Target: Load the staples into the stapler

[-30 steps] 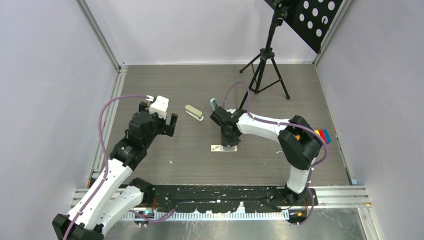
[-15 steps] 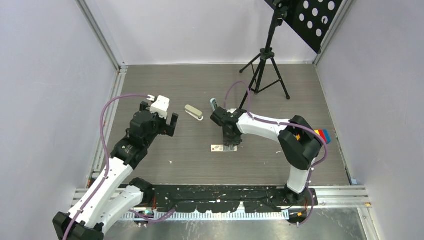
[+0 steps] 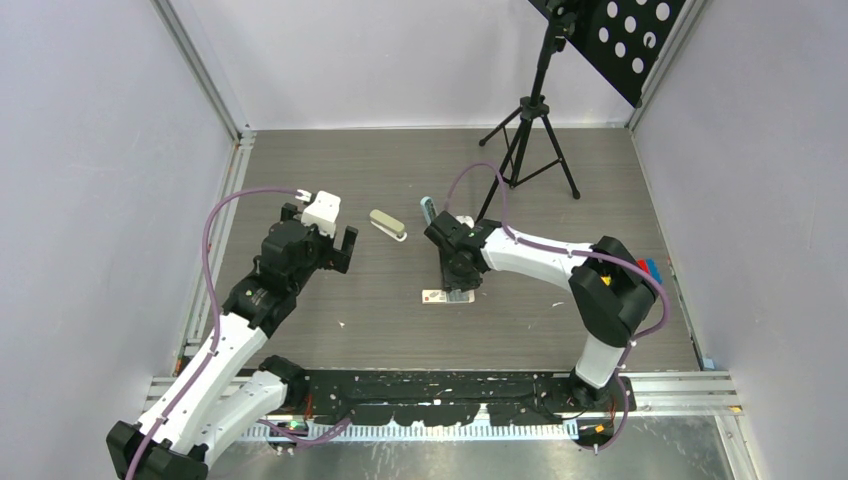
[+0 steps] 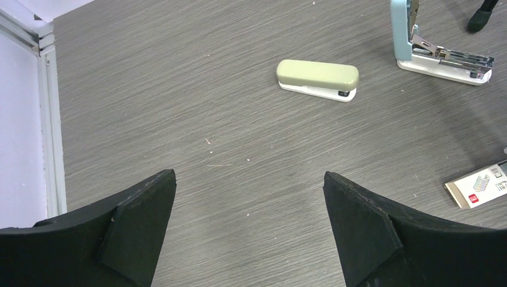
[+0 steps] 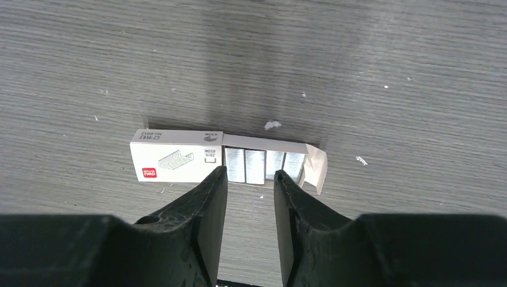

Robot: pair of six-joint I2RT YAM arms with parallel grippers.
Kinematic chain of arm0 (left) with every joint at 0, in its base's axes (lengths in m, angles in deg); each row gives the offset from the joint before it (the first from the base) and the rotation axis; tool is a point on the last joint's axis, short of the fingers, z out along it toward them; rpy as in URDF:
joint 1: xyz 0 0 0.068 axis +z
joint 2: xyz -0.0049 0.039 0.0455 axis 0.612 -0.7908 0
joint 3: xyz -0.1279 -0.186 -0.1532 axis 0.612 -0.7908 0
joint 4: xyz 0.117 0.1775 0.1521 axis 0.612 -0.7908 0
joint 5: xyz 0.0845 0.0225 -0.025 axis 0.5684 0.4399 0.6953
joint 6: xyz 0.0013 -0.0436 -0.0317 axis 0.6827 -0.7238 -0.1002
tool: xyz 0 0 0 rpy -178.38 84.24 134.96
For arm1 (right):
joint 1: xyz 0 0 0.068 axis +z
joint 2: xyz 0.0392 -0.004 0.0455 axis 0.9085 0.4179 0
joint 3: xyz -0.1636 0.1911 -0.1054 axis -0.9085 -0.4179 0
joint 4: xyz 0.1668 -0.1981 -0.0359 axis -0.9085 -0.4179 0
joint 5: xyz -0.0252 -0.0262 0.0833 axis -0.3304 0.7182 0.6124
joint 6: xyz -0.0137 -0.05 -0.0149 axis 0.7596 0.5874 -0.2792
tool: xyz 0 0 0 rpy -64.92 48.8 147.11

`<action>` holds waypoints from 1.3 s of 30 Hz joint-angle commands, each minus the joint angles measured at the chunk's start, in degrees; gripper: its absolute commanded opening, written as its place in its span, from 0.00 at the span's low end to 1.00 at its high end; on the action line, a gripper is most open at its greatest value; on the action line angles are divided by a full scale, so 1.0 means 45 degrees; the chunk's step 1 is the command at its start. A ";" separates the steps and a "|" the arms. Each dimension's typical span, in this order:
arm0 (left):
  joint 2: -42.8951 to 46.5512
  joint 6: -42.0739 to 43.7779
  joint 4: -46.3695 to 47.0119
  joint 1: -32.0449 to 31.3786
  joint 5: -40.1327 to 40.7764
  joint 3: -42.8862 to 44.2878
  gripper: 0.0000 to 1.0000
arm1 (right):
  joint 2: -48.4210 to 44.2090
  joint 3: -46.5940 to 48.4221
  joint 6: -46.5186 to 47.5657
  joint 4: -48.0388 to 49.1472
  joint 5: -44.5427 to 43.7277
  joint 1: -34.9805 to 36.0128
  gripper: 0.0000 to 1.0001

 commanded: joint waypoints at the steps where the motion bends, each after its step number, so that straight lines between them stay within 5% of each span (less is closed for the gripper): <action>1: 0.0025 0.0135 0.0239 0.0053 -0.0126 0.0041 0.96 | 0.0108 0.0105 0.0178 0.0329 0.0357 0.0015 0.40; 39: 0.0110 0.0142 0.0210 0.0053 -0.0165 0.0050 0.96 | 0.0585 0.0658 0.0607 -0.0305 0.0052 0.0347 0.51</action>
